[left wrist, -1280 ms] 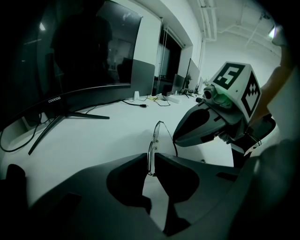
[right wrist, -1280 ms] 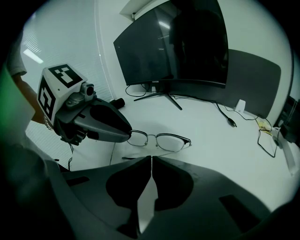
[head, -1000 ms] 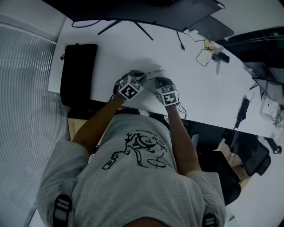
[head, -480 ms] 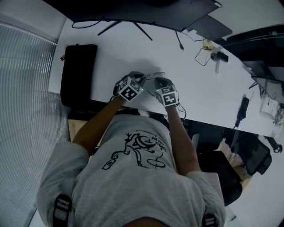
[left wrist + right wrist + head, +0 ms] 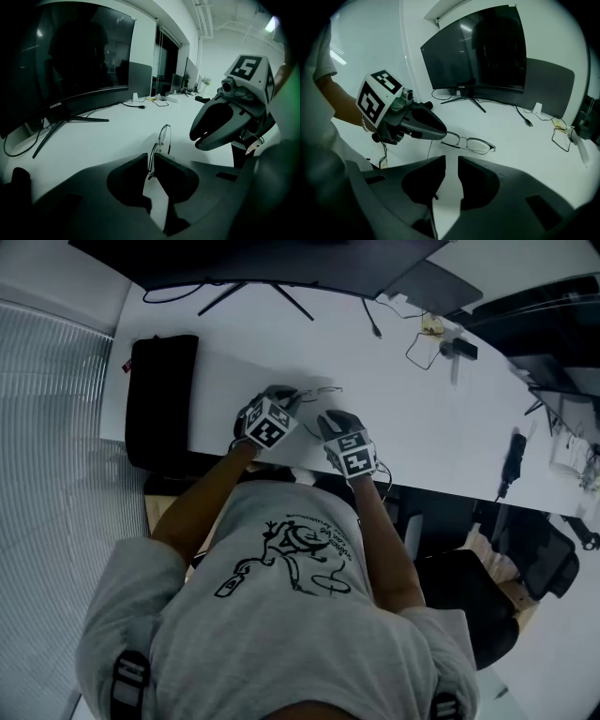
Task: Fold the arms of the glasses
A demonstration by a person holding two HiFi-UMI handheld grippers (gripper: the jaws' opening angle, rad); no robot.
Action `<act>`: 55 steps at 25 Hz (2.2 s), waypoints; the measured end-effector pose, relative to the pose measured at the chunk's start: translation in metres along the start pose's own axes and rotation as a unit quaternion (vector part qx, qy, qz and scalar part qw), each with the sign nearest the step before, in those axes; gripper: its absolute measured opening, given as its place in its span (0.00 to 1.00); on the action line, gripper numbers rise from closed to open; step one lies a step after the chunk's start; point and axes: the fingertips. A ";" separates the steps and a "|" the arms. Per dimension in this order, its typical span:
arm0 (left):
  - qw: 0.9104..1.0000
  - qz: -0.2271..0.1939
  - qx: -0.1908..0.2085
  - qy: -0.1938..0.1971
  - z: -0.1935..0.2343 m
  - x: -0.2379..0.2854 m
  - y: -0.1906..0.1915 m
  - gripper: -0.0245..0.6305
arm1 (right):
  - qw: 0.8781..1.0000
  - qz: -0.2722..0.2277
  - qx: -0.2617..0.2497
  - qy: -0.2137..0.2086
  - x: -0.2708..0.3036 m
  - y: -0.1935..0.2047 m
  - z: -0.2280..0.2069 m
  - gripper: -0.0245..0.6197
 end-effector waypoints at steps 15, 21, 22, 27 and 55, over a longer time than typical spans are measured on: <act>1.000 -0.001 -0.008 -0.018 0.003 -0.001 -0.002 0.13 | 0.997 0.044 -0.048 0.030 0.022 0.036 0.025 0.47; 1.000 -0.001 -0.017 -0.016 0.002 -0.003 0.001 0.12 | 0.997 0.048 -0.048 0.040 0.023 0.040 0.015 0.45; 1.000 -0.002 -0.018 -0.016 0.001 -0.003 0.001 0.12 | 0.997 0.047 -0.048 0.040 0.023 0.040 0.015 0.45; 1.000 -0.004 -0.020 -0.010 0.000 -0.004 -0.001 0.12 | 0.997 0.045 -0.042 0.049 0.020 0.040 0.007 0.45; 1.000 0.004 -0.015 0.023 -0.009 -0.003 0.001 0.09 | 0.996 0.042 0.000 0.084 0.020 0.032 -0.039 0.41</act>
Point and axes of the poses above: the fingertips, and each gripper's own axes: x forward along the fingers, z to its left, y out of its underside, and after that the axes turned 9 degrees about z, right-handed
